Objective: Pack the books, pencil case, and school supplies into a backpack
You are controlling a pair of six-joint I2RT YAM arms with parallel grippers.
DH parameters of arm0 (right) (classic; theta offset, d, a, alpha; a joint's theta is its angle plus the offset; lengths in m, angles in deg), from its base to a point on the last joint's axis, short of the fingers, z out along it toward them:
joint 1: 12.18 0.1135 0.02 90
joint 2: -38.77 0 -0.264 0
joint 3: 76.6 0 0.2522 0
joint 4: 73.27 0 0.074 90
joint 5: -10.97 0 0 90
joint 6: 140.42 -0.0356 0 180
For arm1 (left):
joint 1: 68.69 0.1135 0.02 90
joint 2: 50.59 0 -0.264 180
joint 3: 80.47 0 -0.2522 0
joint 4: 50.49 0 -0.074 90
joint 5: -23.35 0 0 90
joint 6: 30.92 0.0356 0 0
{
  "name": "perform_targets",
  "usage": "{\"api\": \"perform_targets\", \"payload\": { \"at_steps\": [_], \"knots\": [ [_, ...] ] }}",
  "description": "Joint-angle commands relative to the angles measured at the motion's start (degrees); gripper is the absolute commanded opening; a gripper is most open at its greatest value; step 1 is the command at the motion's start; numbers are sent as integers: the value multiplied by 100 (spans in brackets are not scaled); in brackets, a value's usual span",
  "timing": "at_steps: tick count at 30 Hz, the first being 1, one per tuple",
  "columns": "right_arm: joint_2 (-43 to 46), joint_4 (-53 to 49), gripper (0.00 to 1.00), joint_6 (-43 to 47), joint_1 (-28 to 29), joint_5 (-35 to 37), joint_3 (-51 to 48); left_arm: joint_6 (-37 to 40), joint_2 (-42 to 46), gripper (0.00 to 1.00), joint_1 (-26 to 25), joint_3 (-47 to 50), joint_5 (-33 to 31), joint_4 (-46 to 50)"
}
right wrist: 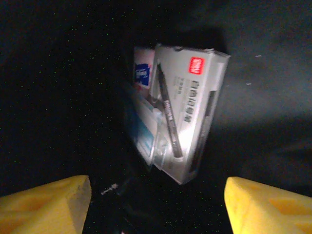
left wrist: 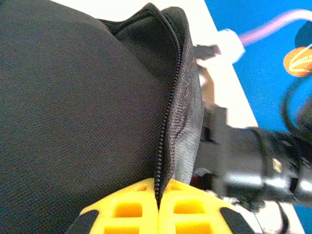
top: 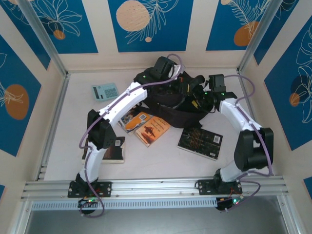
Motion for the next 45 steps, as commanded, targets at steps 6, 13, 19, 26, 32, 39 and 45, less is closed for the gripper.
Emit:
{"api": "perform_targets", "payload": {
  "at_steps": [6, 13, 19, 26, 32, 39, 45],
  "knots": [
    [1978, -1078, 68, 535, 437, 2123, -362, -60, -924, 0, 307, -1010, -216, 557],
    [3027, -1477, 68, 1140, 1148, 3630, -457, 734, -204, 58, 289, -575, -371, 935],
    [3439, -952, 66, 1826, 1901, 3430, -862, 932, 1075, 72, 853, 857, -719, 744],
    [2979, -491, 66, 2077, 2771, 2814, -1235, 604, 1938, 72, 2675, 2565, -1524, 418],
    [2841, -15, 66, 2039, 2973, 2104, -1623, 542, 1616, 73, 3859, 3061, -2358, 313],
    [2822, 169, 66, 2030, 2987, 1680, -1909, 517, 723, 73, 4554, 3051, -2074, -22],
    [2629, 291, 66, 1934, 2986, 1486, -2007, 320, 336, 70, 4870, 3217, -1714, -334]
  ]
}}
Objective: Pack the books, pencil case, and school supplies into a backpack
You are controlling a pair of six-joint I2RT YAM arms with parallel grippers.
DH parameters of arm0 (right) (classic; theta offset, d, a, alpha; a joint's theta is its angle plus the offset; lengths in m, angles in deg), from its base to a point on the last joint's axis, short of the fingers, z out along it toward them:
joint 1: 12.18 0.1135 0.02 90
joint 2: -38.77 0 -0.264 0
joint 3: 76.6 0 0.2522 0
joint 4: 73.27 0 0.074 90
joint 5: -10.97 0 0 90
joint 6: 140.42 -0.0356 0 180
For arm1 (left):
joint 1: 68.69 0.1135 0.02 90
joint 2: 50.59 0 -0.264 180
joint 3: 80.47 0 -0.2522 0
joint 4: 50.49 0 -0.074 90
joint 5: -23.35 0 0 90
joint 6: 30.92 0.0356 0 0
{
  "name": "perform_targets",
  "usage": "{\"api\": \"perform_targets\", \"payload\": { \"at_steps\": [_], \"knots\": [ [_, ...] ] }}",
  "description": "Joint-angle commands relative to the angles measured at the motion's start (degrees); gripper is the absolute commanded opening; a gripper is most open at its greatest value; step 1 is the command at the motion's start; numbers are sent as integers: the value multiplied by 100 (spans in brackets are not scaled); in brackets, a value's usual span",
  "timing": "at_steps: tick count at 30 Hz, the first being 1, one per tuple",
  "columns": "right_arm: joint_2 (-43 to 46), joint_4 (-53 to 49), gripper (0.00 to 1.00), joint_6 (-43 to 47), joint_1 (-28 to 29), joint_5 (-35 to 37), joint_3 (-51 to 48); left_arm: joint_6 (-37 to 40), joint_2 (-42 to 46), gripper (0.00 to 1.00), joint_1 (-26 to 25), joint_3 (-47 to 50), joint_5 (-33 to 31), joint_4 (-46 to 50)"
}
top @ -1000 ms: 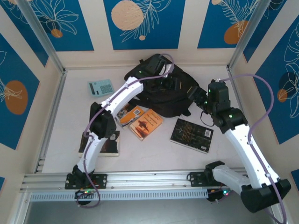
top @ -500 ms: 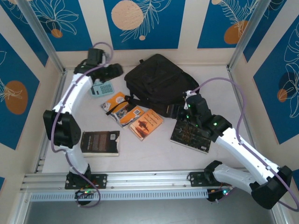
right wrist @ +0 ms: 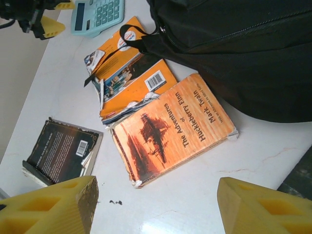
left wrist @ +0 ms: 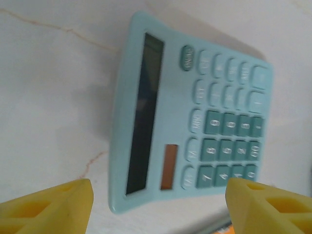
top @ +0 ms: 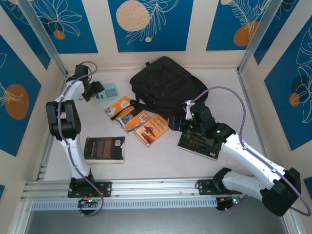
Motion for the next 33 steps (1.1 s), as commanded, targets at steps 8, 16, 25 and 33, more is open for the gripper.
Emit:
{"api": "perform_targets", "payload": {
  "at_steps": [8, 16, 25, 33],
  "knots": [
    [-546, 401, 65, -89, 36, -453, 84, -109, -532, 56, 311, 5, 786, -432],
    [-641, 333, 65, -75, 40, -491, 263, -231, -692, 29, 397, 173, 1057, -588],
    [-274, 224, 64, -91, 49, -438, 177, -632, 134, 6, 417, 657, 1287, -872],
    [196, 224, 64, -200, 66, -507, -23, -1284, 1611, 0, 257, 1808, 1378, -1373]
  ]
}}
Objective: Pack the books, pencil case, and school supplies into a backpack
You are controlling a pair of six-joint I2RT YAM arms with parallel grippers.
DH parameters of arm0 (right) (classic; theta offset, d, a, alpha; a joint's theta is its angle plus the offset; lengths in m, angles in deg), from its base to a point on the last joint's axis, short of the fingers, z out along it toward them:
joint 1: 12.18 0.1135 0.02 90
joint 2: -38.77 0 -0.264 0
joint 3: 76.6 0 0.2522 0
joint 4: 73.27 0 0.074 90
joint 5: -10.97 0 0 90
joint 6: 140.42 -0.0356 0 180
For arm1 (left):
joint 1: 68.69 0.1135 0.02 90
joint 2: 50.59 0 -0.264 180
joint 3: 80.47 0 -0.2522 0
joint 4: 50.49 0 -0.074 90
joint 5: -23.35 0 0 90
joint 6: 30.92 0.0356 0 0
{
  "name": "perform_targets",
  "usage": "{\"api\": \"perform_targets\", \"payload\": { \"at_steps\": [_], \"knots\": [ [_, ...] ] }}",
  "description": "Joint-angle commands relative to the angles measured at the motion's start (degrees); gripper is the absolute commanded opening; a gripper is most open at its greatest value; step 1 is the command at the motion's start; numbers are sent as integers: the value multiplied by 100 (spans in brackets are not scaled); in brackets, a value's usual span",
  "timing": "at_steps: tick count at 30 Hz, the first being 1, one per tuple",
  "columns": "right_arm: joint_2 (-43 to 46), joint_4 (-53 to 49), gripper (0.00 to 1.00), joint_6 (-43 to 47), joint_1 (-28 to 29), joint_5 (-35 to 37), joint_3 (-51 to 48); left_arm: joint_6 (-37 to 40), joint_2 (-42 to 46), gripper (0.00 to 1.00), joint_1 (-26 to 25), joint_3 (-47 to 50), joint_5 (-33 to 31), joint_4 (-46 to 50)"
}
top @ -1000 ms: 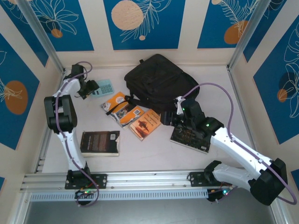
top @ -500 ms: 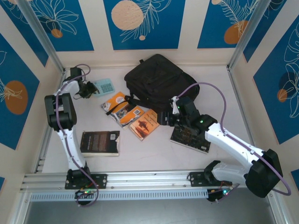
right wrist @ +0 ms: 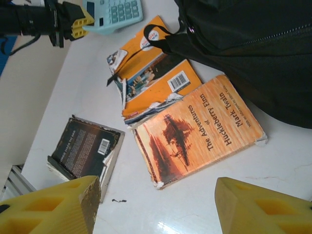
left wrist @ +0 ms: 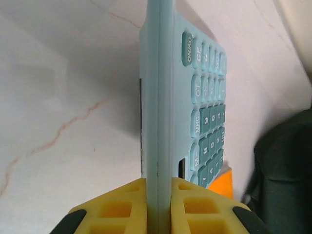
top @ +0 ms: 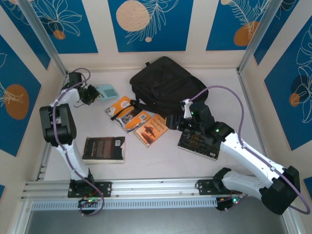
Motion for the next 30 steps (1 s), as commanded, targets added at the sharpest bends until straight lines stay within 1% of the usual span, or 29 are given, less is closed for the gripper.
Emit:
{"api": "perform_targets", "payload": {
  "at_steps": [1, 4, 6, 8, 10, 12, 14, 16, 18, 21, 23, 26, 28, 30],
  "knots": [
    [268, -24, 64, -72, 51, -118, -129, -483, 886, 0, -111, 447, 43, -286],
    [457, -112, 64, -79, 36, 1, -156, -774, 1668, 0, -343, 885, 95, -357],
    [574, -146, 64, 21, 25, -93, -153, -882, 2188, 0, -566, 1134, 155, -414],
    [689, -138, 66, 143, -11, -372, -139, -866, 2721, 0, -944, 1302, 109, -315],
    [746, -208, 67, 221, -92, -636, -62, -686, 3188, 0, -1368, 1419, 74, -153],
    [798, -371, 68, 260, -173, -772, 62, -622, 3632, 0, -1727, 1651, 95, -102],
    [962, -406, 69, 273, -299, -942, 64, -757, 4084, 0, -1947, 2140, 497, -415],
    [1143, -353, 71, 203, -499, -1210, 4, -723, 4397, 0, -2152, 2492, 866, -539],
    [1293, -350, 76, 55, -790, -1524, -26, -618, 4646, 0, -2393, 2775, 1164, -582],
    [1454, -231, 86, -178, -1292, -2140, -151, -757, 4904, 0, -2723, 3288, 1748, -962],
    [1448, 74, 91, -434, -1725, -2905, -338, -1026, 5038, 0, -2947, 3657, 2095, -1364],
    [1255, 698, 92, -1020, -2231, -4067, -645, -991, 5324, 0, -3339, 3876, 2130, -1532],
    [1169, 1187, 91, -1390, -2383, -4545, -875, -988, 5474, 0, -3539, 3972, 2109, -1627],
    [1101, 1558, 90, -1709, -2436, -4805, -1086, -1100, 5544, 0, -3731, 4105, 2153, -1905]
  ]
}}
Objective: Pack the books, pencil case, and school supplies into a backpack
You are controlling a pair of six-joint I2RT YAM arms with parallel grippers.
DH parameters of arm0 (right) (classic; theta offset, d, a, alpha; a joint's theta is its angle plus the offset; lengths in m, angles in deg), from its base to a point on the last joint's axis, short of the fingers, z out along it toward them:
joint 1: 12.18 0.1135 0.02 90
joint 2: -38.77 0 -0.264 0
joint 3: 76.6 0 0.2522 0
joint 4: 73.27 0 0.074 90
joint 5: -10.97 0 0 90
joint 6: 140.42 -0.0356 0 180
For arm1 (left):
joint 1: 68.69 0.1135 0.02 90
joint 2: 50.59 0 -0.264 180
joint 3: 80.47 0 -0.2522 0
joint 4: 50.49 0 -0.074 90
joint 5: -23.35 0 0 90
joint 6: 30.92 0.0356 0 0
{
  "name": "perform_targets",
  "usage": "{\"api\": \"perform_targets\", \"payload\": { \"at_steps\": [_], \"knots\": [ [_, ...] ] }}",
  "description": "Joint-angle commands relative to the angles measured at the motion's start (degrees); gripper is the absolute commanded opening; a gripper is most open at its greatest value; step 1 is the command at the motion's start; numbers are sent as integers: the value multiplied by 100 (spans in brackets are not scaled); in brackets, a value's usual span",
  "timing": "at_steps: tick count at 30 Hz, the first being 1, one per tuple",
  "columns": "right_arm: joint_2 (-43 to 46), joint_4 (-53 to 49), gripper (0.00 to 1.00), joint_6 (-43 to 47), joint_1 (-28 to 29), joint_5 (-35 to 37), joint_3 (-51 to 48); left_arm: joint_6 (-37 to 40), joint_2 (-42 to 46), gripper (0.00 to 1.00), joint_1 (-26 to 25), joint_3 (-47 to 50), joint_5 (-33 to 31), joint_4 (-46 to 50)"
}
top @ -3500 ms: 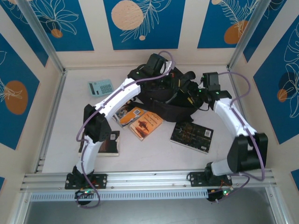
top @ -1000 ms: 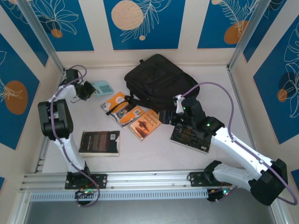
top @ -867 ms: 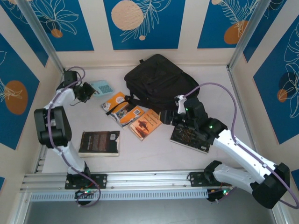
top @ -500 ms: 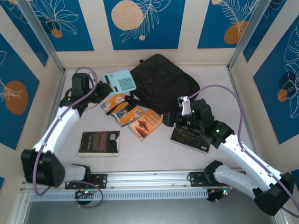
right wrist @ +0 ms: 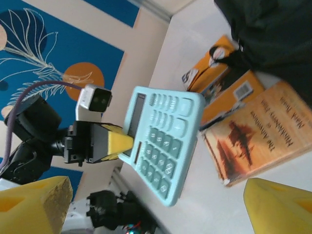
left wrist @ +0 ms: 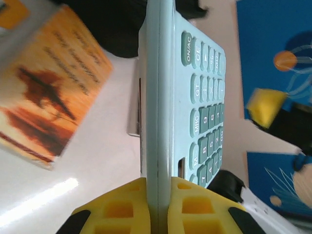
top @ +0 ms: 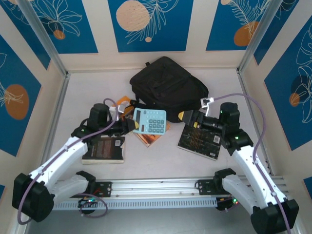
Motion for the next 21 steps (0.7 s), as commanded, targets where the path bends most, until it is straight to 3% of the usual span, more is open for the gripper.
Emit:
{"api": "perform_targets", "payload": {
  "at_steps": [1, 9, 15, 19, 21],
  "knots": [
    [-84, 885, 90, -822, -65, -1212, -355, -182, 272, 0, -286, 127, 346, -901],
    [-97, 2231, 87, -1654, 264, -1577, -1011, -213, -57, 0, -1009, 203, 31, -1218],
    [-141, 2489, 79, -1691, 830, -1041, -1213, -137, -402, 0, -1355, 3, -105, -1319],
    [-103, 2718, 62, -1786, 912, -671, -1415, -52, -534, 0, -1474, -111, -226, -1185],
    [-103, 2681, 44, -1782, 912, -565, -1463, -55, -569, 0, -1478, -115, -252, -1171]
  ]
}}
